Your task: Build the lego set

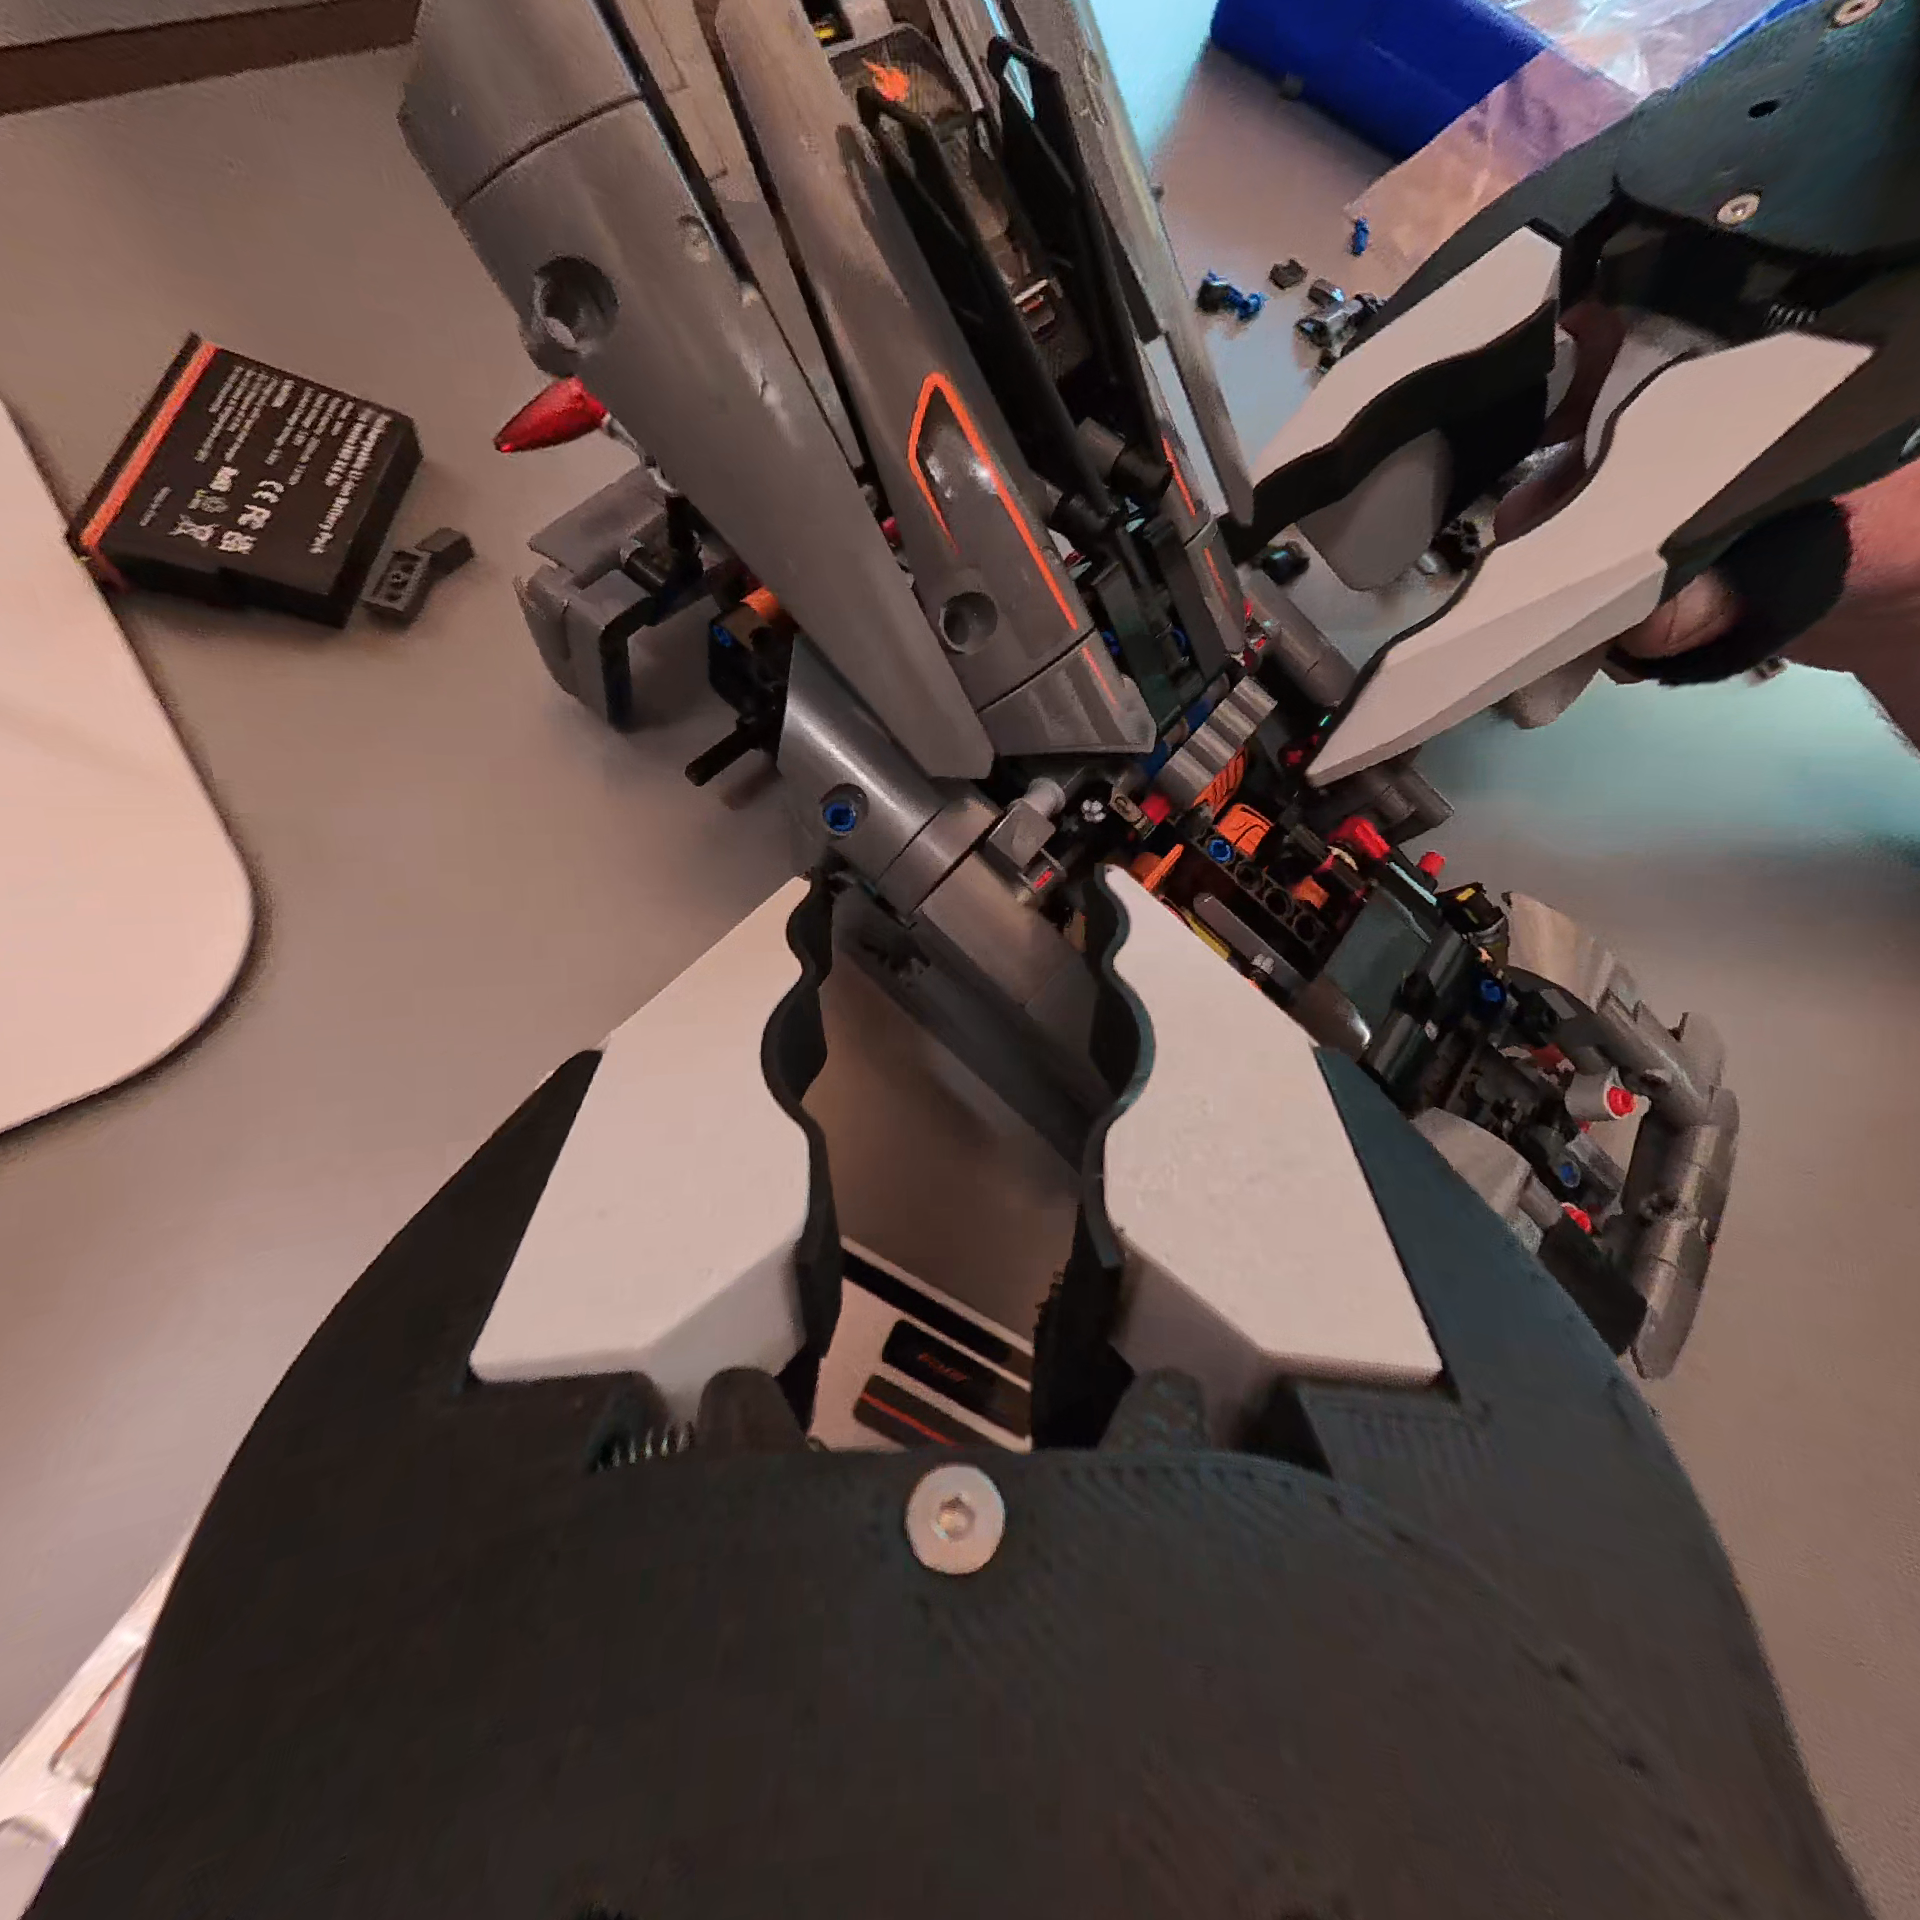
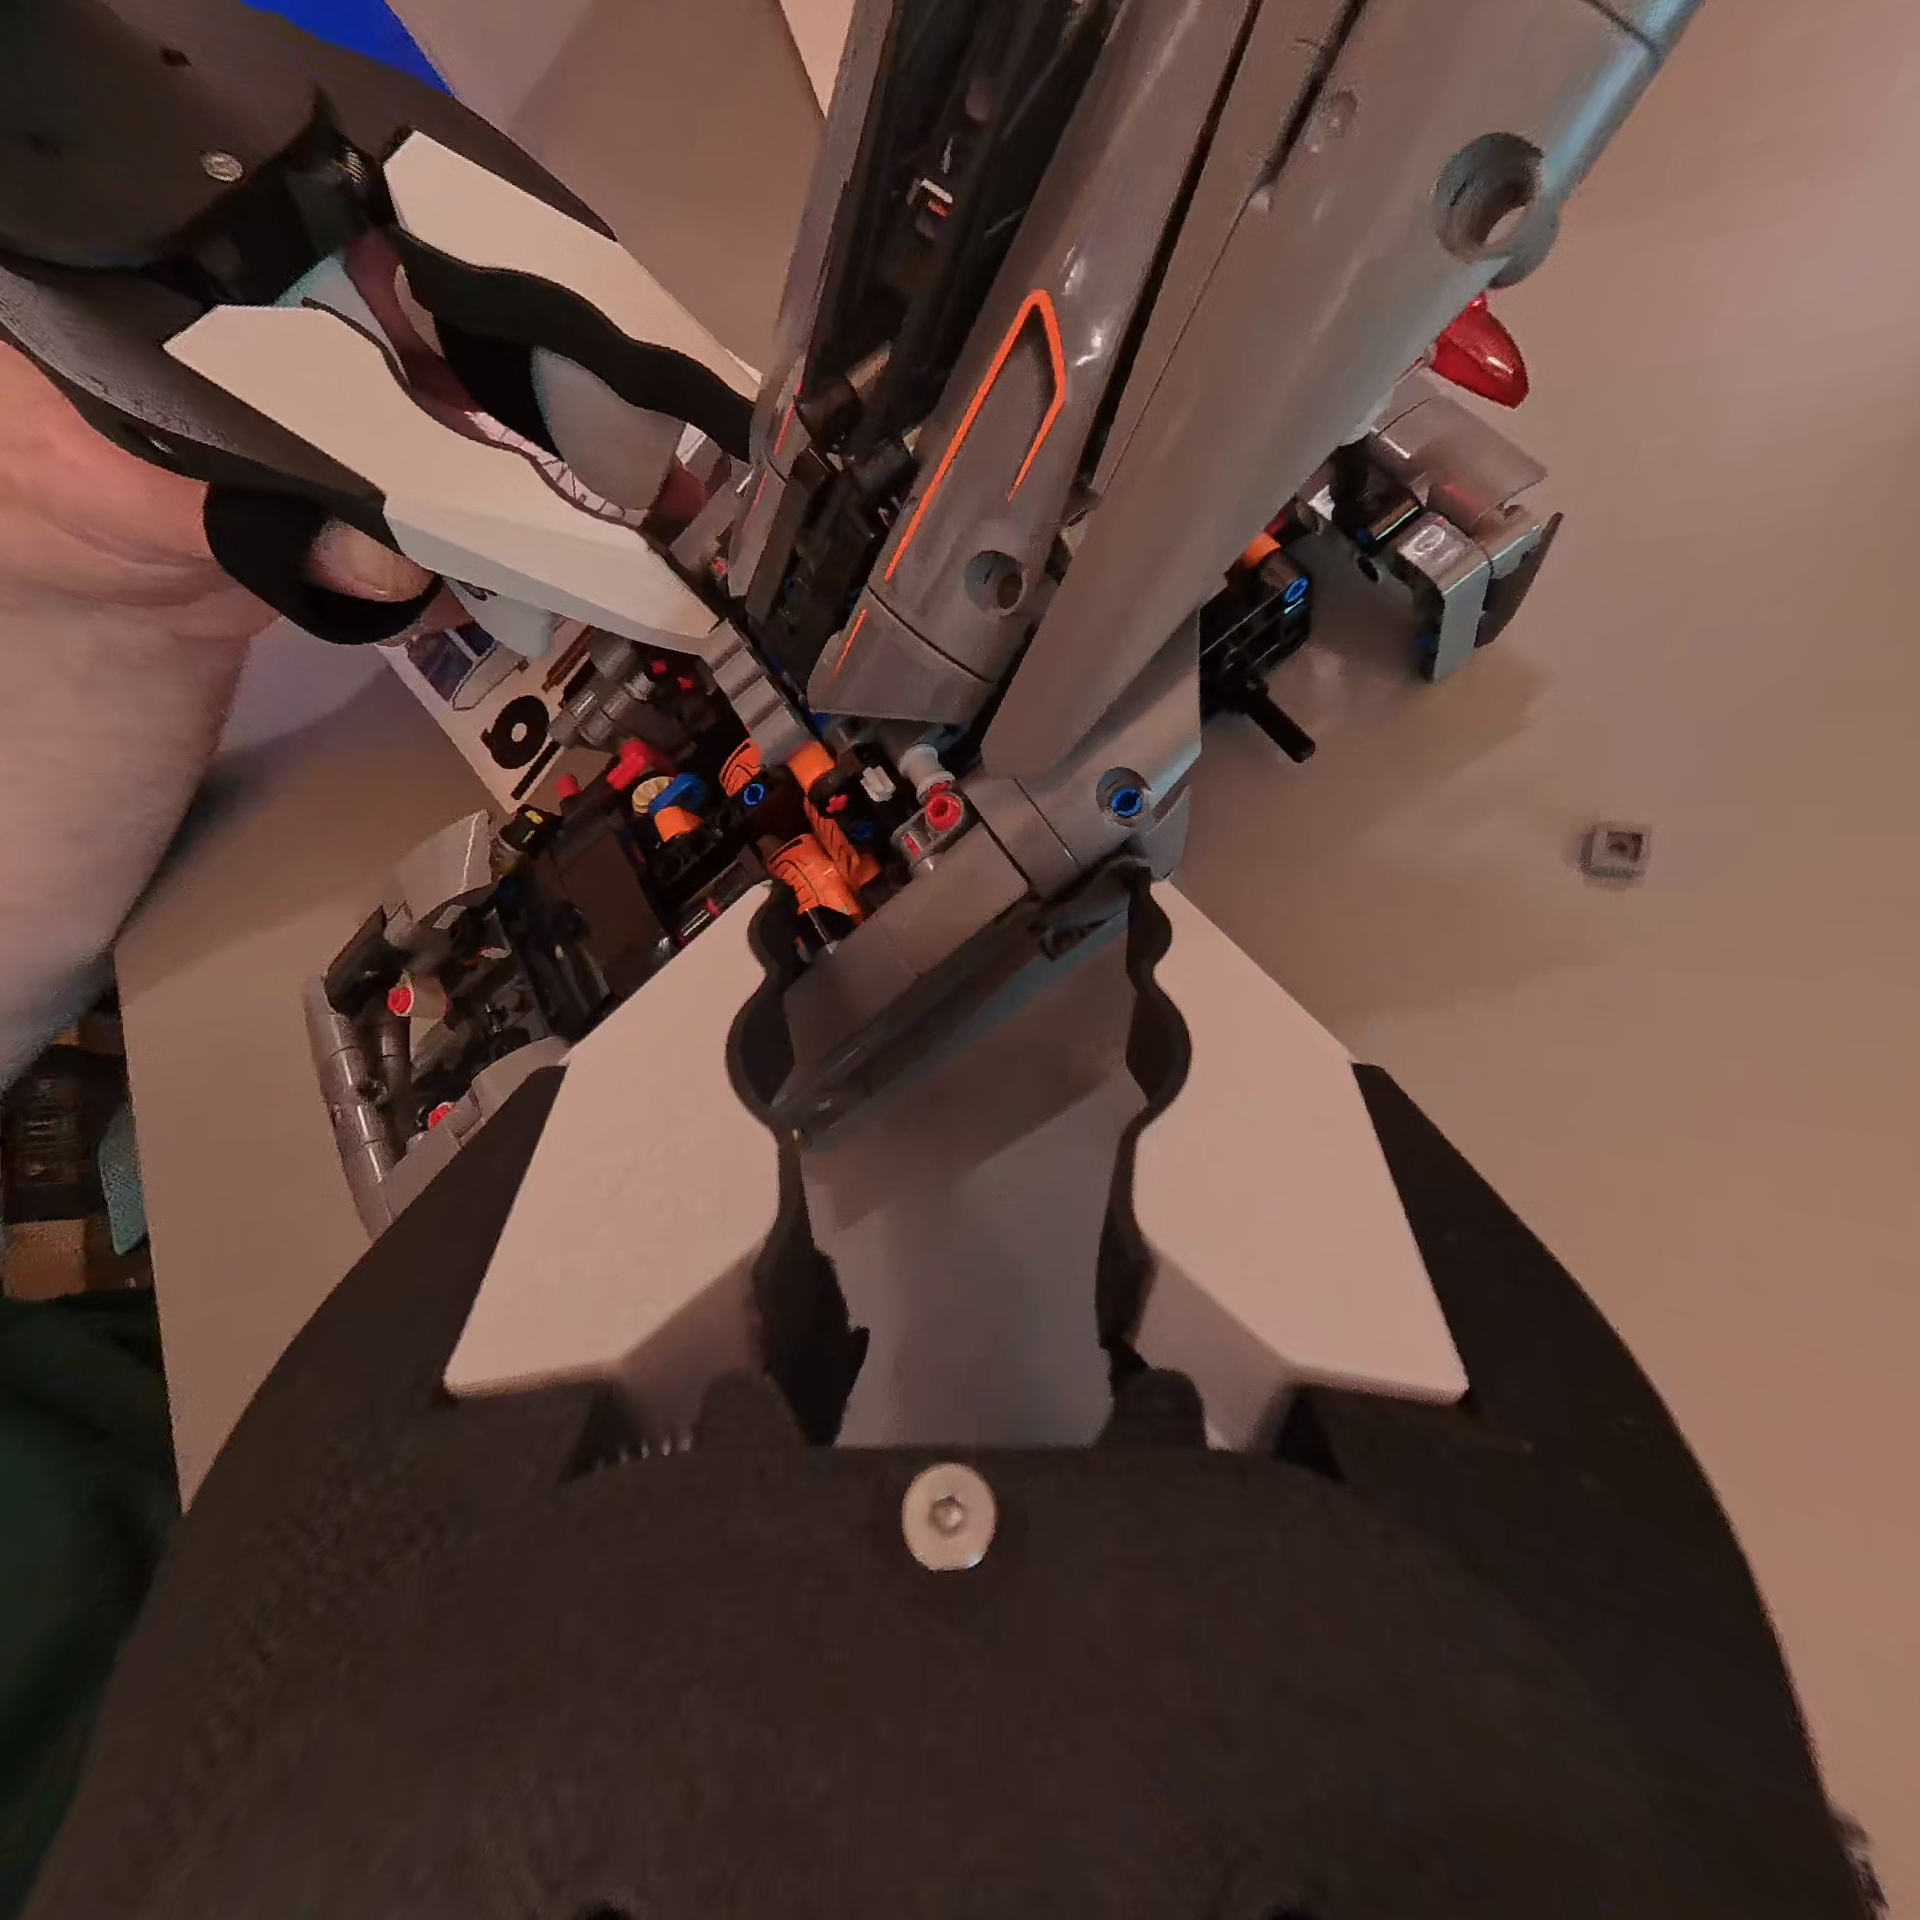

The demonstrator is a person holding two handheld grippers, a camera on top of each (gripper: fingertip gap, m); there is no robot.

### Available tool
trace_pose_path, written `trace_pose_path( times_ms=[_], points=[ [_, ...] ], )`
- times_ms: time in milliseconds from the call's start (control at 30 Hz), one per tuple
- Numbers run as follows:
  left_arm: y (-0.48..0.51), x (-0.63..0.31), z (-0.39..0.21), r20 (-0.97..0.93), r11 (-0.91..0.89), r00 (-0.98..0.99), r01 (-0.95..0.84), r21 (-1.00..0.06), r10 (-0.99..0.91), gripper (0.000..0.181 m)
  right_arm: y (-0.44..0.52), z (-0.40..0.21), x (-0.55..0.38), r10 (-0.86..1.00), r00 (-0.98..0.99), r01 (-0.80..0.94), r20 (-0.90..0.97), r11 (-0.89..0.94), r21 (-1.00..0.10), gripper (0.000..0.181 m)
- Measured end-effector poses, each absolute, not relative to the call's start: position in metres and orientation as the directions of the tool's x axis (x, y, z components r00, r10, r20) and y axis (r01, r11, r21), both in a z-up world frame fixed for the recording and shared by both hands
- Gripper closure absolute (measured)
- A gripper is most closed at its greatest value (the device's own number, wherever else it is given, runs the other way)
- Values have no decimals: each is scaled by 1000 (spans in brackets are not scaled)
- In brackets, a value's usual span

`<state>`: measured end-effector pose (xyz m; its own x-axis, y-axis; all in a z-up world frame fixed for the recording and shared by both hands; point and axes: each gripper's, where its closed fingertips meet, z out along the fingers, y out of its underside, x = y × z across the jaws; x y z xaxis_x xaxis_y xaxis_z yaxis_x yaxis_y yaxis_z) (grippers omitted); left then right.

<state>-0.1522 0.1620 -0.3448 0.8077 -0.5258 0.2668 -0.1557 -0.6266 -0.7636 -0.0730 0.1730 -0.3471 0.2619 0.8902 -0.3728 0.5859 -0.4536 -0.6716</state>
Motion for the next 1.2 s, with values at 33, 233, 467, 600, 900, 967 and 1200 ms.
trace_pose_path(
  times_ms=[33, 233, 467, 600, 900, 967, 1200],
  points=[
    [163, -156, -345, 271, -630, 812, -146, -763, -516, 136, 173, -347, -76, 891, 263, 587, -371, -452, -671, 118],
    [166, -174, -341, 282, -632, 829, -107, -768, -483, 134, 166, -344, -89, 883, 221, 579, -414, -461, -672, 115],
    [170, -184, -321, 212, -570, 863, -104, -815, -460, 127, 211, -304, 24, 905, 351, 571, -242, -412, -710, 132],
    [170, -180, -317, 171, -551, 868, -133, -824, -465, 128, 252, -319, 128, 844, 520, 609, -131, -474, -636, 140],
    [175, -183, -326, 150, -549, 877, -145, -823, -457, 129, 261, -359, 150, 853, 469, 634, -228, -505, -585, 142],
    [176, -183, -327, 147, -548, 877, -147, -824, -457, 129, 260, -363, 144, 862, 452, 646, -229, -493, -583, 149],
    [176, -183, -328, 133, -541, 877, -159, -826, -461, 130, 257, -358, 139, 871, 423, 633, -250, -481, -607, 177]
  ],
)
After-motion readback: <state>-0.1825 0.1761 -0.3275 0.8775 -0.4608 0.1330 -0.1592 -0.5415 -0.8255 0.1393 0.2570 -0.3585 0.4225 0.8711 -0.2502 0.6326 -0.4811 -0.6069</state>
